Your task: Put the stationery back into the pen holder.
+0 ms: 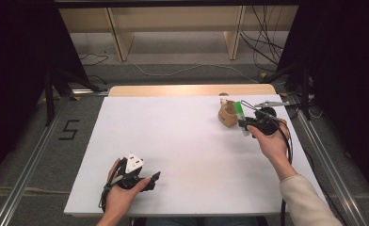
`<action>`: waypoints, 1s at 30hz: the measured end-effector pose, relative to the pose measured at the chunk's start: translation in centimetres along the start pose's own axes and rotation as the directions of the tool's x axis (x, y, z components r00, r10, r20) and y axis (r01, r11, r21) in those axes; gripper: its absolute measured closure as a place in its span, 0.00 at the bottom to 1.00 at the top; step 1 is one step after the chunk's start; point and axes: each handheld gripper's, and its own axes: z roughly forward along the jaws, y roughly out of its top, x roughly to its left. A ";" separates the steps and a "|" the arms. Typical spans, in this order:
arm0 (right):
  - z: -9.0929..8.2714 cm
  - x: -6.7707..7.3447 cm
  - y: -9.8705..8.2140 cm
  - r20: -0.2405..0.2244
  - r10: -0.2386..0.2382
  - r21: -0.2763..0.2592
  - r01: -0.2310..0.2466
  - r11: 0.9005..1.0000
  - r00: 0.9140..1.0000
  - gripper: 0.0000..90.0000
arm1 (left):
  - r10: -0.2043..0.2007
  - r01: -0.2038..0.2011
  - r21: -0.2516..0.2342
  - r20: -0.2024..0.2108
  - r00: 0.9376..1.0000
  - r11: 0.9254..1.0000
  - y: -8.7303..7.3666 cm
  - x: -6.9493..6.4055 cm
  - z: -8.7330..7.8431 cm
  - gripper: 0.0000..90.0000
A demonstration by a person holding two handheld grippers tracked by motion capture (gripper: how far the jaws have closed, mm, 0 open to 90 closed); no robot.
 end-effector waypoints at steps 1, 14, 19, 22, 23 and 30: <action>0.0 0.0 0.0 0.000 0.001 -0.002 -0.001 1.000 1.000 0.74 | 0.001 -0.001 0.003 0.001 1.000 1.000 0.0 0.0 0.0 0.22; 0.1 -0.3 0.4 0.003 0.017 -0.021 -0.016 1.000 1.000 0.74 | -0.007 0.007 -0.004 0.001 1.000 1.000 0.0 0.0 0.0 0.22; 0.3 -0.4 0.5 0.005 0.020 -0.035 -0.020 0.999 1.000 0.74 | -0.020 0.020 -0.012 0.002 1.000 1.000 0.0 -0.1 -0.1 0.22; 0.4 -0.4 0.5 0.008 0.023 -0.038 -0.023 0.999 1.000 0.74 | -0.019 0.019 -0.014 -0.001 1.000 1.000 0.0 0.0 -0.1 0.22; 0.5 -0.4 0.5 0.009 0.025 -0.038 -0.025 0.999 1.000 0.74 | -0.020 0.020 -0.014 -0.001 1.000 1.000 0.0 0.0 -0.1 0.22; 0.8 -0.6 0.5 0.009 0.034 -0.045 -0.033 0.998 0.999 0.74 | -0.030 0.030 -0.020 -0.004 1.000 0.999 0.1 0.1 -0.2 0.22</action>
